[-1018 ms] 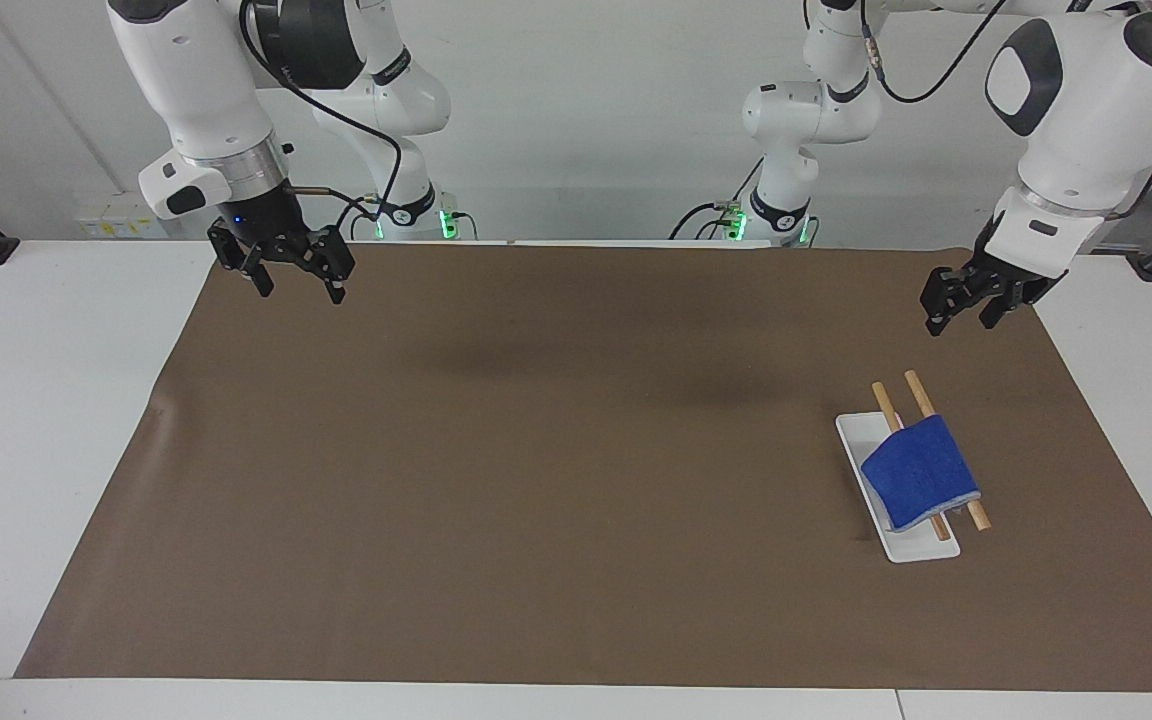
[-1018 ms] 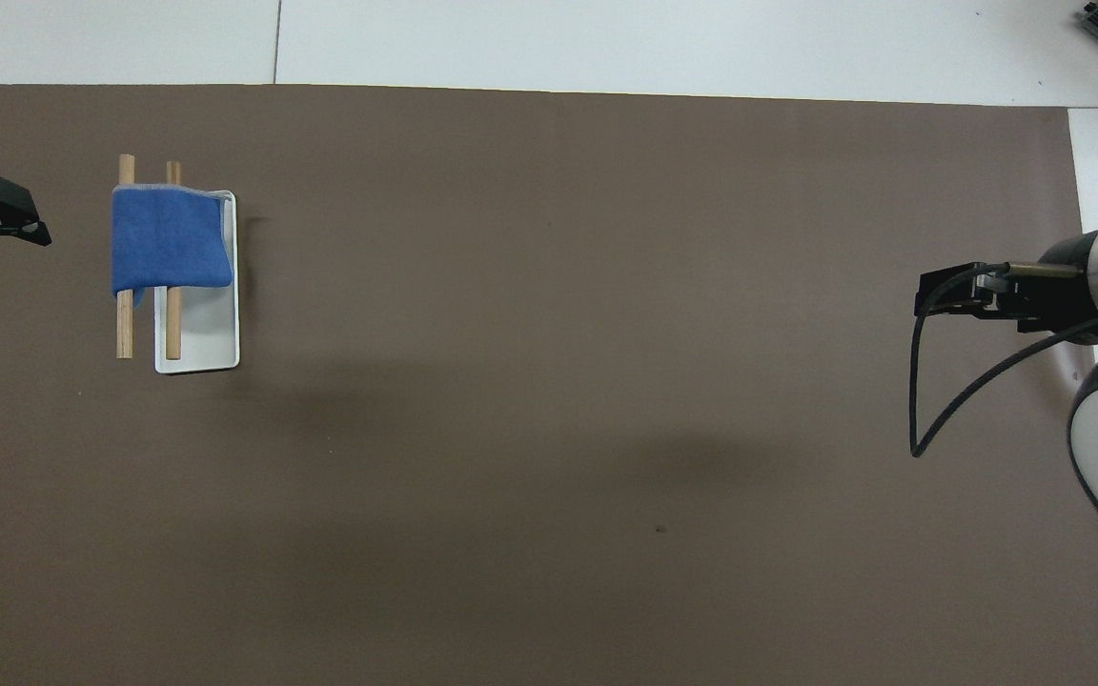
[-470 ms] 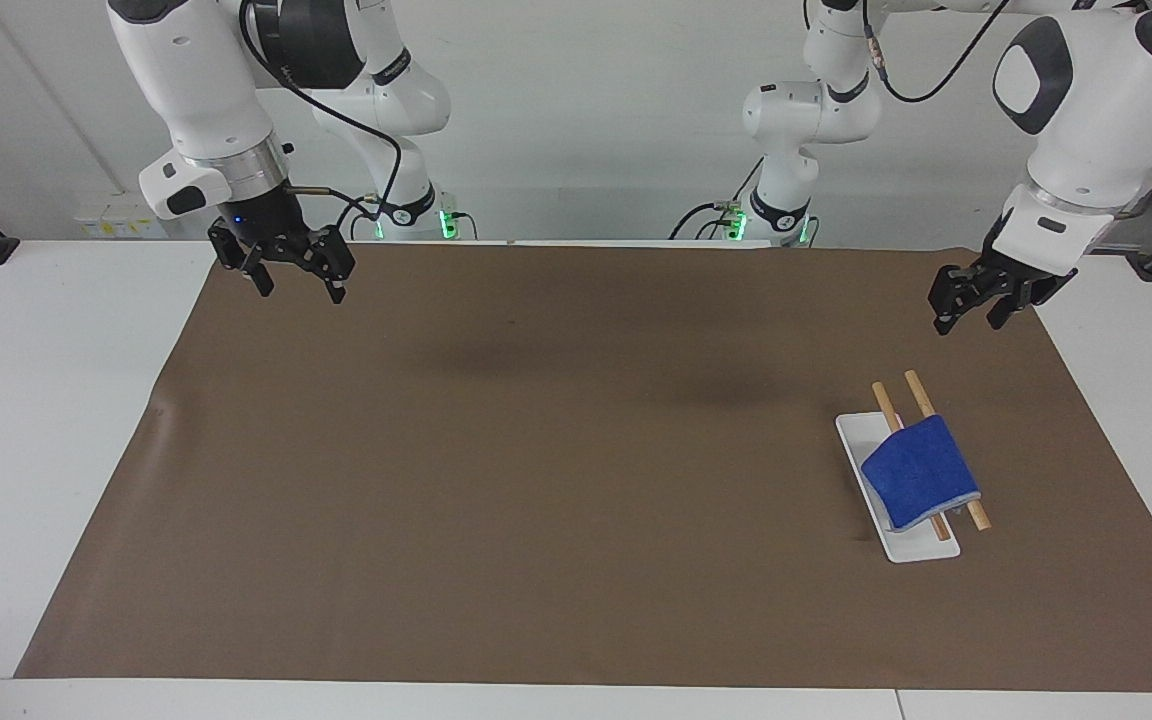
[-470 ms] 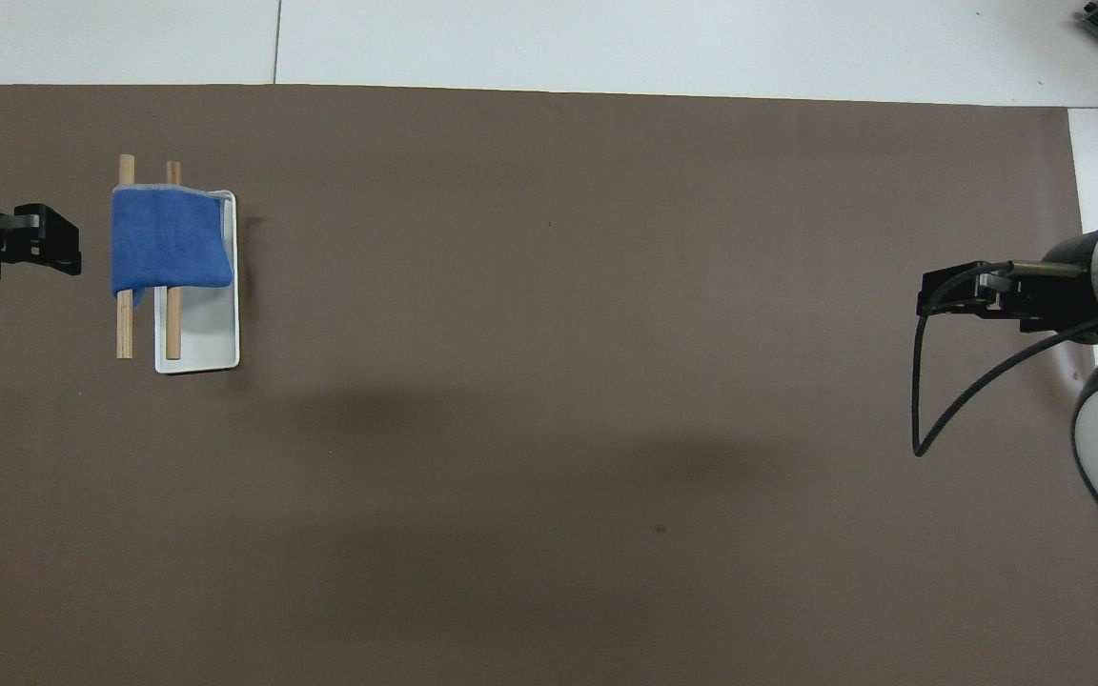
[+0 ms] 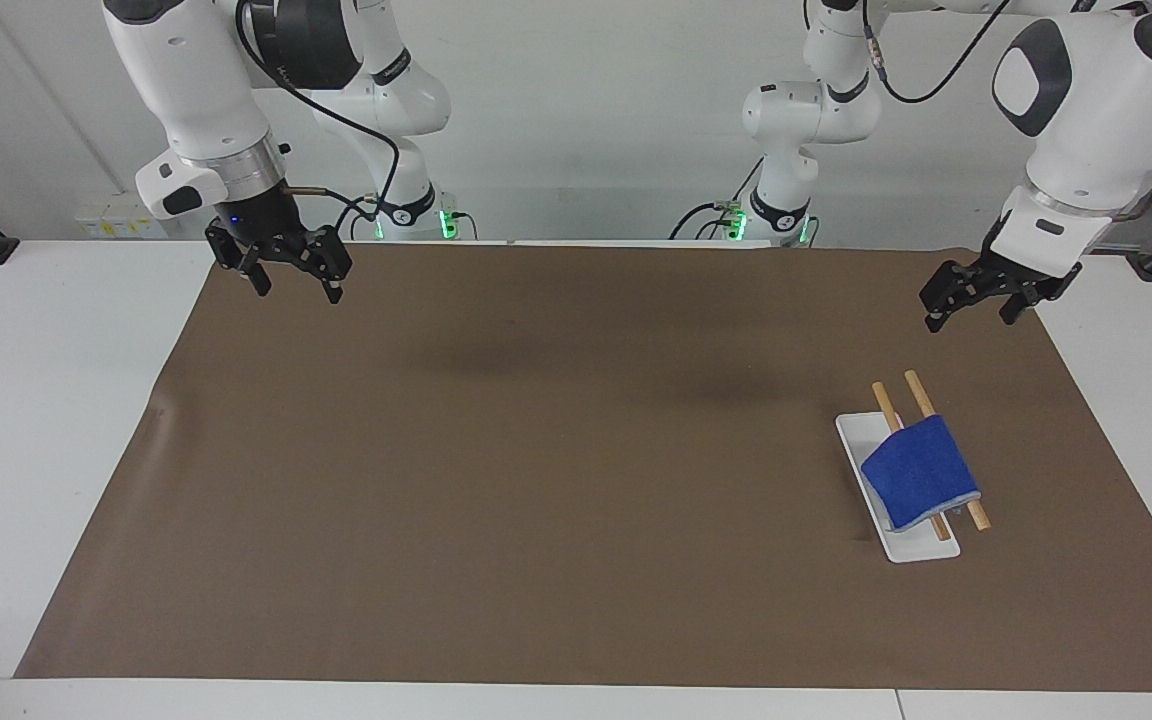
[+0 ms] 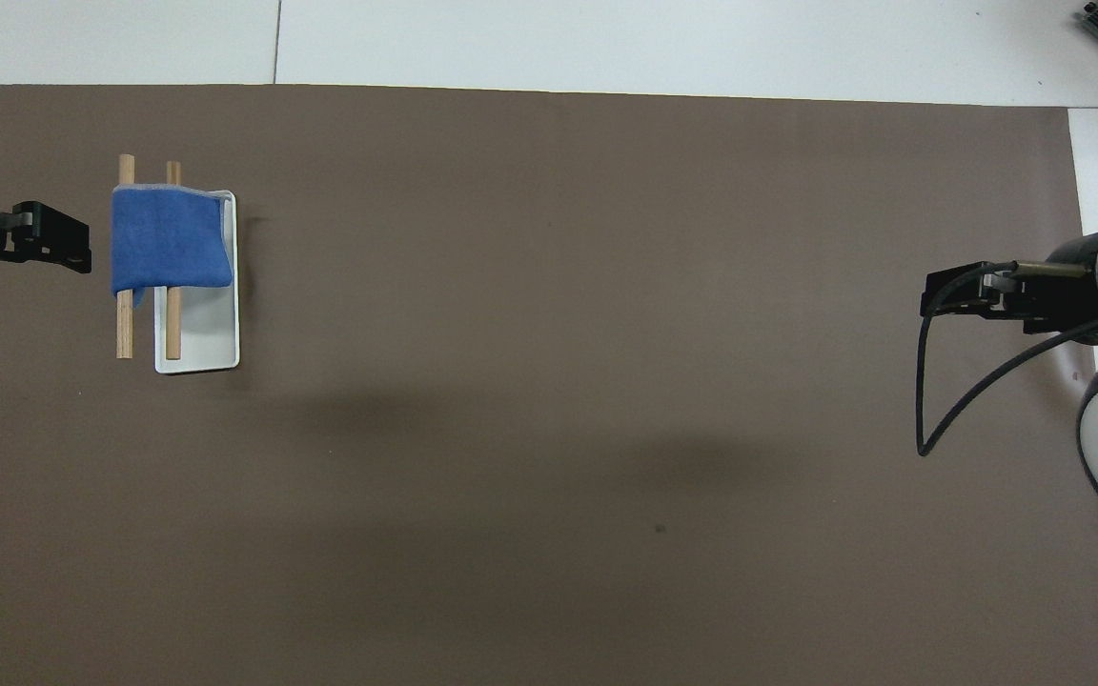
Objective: Right arm passes towel to left arm to hang
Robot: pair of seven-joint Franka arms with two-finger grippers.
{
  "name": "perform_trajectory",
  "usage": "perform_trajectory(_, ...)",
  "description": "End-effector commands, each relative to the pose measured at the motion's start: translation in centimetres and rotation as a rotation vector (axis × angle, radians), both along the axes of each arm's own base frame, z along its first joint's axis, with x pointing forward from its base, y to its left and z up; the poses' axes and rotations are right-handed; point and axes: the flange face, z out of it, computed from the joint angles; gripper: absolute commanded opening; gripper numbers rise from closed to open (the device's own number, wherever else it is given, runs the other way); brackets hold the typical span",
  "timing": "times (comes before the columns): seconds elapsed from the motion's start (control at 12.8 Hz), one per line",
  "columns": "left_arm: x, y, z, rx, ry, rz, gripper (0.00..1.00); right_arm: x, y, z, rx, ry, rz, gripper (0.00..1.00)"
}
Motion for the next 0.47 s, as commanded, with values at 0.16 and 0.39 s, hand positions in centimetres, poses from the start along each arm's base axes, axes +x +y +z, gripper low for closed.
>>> perform_trajectory(0.16,-0.1,-0.5,0.4,-0.005,0.01,-0.023,0.98,-0.5,0.0,0.4,-0.018,0.048,0.026,1.0)
perform_trajectory(0.39,-0.4,-0.9,0.3,-0.004,0.031,-0.029,0.98,-0.3,0.1,1.5,-0.018,0.045,0.029,1.0)
